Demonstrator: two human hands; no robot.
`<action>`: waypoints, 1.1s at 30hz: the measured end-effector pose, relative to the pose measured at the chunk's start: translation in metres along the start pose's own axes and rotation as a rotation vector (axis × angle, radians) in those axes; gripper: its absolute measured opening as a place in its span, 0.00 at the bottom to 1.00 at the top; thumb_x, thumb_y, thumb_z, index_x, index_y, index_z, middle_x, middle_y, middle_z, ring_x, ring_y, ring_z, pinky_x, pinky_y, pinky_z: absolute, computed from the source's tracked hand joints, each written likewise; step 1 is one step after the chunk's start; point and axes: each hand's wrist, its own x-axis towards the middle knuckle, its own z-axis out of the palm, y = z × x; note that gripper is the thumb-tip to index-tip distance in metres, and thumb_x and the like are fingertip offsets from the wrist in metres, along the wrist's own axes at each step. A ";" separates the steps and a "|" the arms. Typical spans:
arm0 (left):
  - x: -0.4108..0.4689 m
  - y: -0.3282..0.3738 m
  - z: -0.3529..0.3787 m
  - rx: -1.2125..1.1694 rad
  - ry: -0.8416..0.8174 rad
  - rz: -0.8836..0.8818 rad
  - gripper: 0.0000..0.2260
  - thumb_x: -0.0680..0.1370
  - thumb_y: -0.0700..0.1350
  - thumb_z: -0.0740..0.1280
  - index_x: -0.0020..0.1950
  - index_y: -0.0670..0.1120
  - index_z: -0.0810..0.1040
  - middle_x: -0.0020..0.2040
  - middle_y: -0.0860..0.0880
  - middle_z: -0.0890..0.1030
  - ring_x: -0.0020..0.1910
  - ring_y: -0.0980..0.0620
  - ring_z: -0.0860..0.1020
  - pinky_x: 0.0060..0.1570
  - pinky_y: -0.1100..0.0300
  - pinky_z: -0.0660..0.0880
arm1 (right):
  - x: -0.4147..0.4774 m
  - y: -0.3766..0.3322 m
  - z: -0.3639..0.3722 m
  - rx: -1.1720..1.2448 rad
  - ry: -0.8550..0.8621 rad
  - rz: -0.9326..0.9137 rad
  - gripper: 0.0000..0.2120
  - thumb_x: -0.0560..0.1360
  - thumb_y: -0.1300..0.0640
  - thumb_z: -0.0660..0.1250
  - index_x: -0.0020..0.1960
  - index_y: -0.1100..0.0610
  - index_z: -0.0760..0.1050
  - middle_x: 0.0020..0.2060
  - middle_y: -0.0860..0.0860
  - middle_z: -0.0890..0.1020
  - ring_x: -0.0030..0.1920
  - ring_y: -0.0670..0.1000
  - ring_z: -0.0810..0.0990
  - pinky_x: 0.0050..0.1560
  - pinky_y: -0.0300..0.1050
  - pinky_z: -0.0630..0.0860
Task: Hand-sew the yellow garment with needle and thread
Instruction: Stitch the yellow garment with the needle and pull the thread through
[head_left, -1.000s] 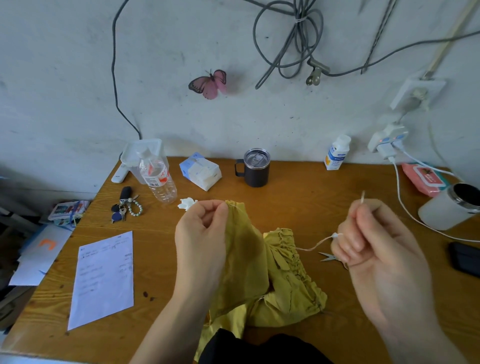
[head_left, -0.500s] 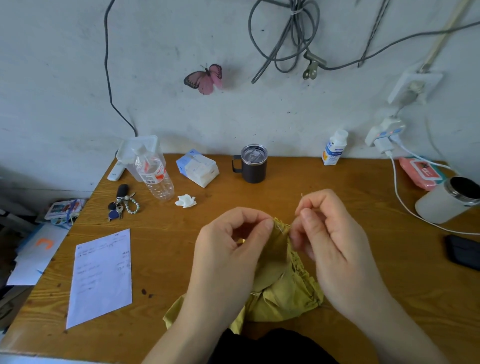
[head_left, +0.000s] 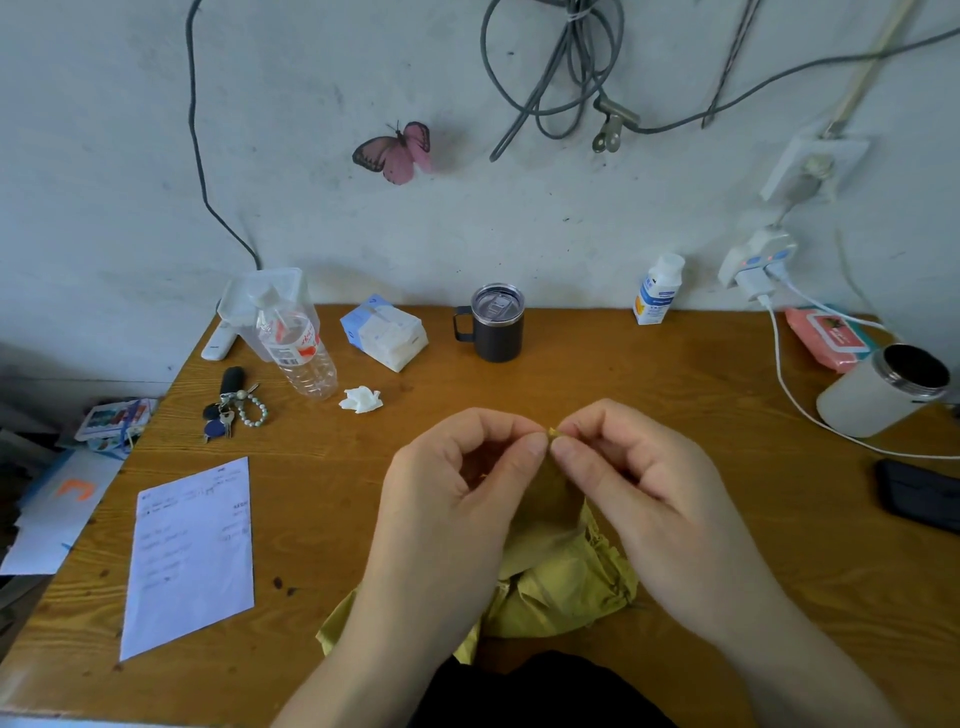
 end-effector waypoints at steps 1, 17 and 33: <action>0.000 -0.001 0.000 -0.030 -0.018 -0.007 0.04 0.72 0.46 0.70 0.38 0.54 0.81 0.38 0.61 0.83 0.38 0.65 0.79 0.34 0.76 0.71 | 0.000 0.000 0.000 0.065 -0.001 0.022 0.08 0.73 0.50 0.62 0.40 0.51 0.77 0.29 0.46 0.78 0.30 0.43 0.74 0.30 0.33 0.70; -0.002 0.004 -0.003 -0.212 -0.102 0.032 0.09 0.64 0.52 0.70 0.42 0.53 0.83 0.33 0.56 0.84 0.32 0.63 0.80 0.30 0.74 0.72 | -0.003 -0.007 -0.002 0.517 0.029 0.097 0.07 0.72 0.55 0.64 0.39 0.55 0.79 0.26 0.45 0.77 0.26 0.39 0.72 0.27 0.27 0.67; -0.009 0.009 0.002 -0.179 0.065 0.153 0.06 0.66 0.48 0.70 0.41 0.54 0.85 0.37 0.61 0.85 0.38 0.65 0.81 0.35 0.75 0.74 | -0.016 -0.012 -0.005 -0.208 0.212 -0.206 0.14 0.79 0.51 0.50 0.59 0.49 0.72 0.31 0.41 0.71 0.34 0.41 0.73 0.34 0.30 0.67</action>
